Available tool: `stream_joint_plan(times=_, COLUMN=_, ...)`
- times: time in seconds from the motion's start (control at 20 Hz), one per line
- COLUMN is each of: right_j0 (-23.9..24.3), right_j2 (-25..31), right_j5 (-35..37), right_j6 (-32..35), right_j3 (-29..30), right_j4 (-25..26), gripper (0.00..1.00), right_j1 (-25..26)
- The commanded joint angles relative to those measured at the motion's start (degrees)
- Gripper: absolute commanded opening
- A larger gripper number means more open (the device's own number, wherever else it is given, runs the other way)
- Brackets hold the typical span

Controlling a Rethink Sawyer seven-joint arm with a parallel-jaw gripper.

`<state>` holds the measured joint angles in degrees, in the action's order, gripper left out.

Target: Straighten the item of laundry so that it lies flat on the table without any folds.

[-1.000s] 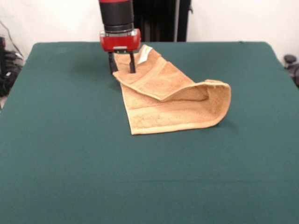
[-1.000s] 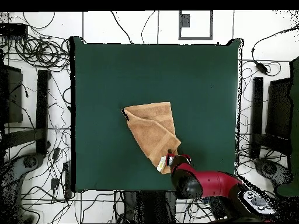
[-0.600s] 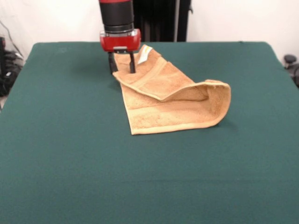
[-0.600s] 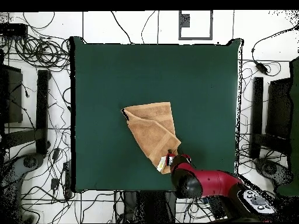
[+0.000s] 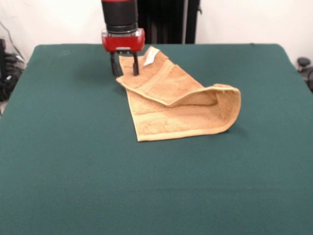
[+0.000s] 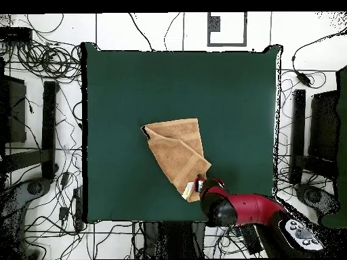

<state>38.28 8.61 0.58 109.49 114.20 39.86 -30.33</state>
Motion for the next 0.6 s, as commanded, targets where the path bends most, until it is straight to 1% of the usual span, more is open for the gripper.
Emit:
stream_joint_plan(times=0.05, right_j0=-2.5, right_j2=6.3, right_j5=7.0, right_j6=0.0, right_j3=-5.3, right_j4=-1.1, gripper=1.0, right_j1=-1.8)
stream_joint_plan(times=0.6, right_j0=-3.4, right_j2=6.3, right_j5=8.0, right_j6=0.5, right_j3=-6.3, right_j4=-1.1, gripper=1.0, right_j1=-2.0)
